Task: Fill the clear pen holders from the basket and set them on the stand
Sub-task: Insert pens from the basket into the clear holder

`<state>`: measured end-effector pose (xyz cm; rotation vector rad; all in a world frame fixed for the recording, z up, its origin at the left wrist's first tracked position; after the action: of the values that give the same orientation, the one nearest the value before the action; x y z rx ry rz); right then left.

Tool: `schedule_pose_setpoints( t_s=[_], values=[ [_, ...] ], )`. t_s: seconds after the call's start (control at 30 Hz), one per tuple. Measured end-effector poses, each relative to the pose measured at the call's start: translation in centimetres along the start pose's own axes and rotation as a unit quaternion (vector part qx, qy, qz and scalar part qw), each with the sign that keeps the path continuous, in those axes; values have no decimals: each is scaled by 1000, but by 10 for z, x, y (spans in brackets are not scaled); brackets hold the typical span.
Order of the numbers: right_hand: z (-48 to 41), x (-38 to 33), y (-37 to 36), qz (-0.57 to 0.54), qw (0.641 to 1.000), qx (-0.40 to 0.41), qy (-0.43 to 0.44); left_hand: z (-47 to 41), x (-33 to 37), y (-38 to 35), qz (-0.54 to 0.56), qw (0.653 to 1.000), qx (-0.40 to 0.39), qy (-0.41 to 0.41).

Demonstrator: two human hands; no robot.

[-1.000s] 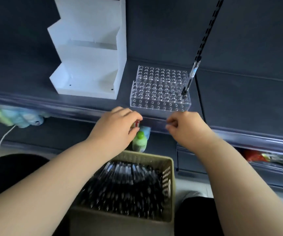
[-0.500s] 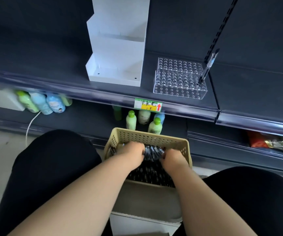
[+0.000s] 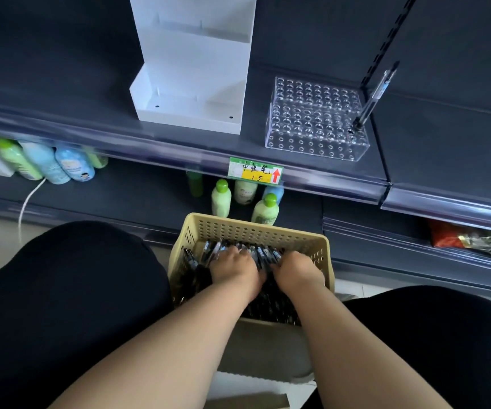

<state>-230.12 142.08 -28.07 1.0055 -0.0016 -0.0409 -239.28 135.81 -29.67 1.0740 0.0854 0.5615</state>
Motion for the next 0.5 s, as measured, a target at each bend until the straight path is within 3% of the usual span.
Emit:
schedule_pose_setpoints(
  t_s=[0.3, 0.5],
  values=[
    [-6, 1, 38, 71, 995, -51, 50, 4, 3, 17, 31, 997, -68, 27],
    [21, 8, 64, 82, 988, -54, 115, 10, 6, 24, -38, 988, -141, -42]
  ],
)
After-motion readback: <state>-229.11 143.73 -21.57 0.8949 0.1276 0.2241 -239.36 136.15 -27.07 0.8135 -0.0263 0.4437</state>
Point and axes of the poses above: each hand's wrist, its own z-axis away from the middle knuckle, its own y-axis out of the back of the hand, x = y × z, the point moved 1 cm from there along -z, towards the middle knuckle, and after that the axes turned 14 degrees about -y, right-handed, at the moved point
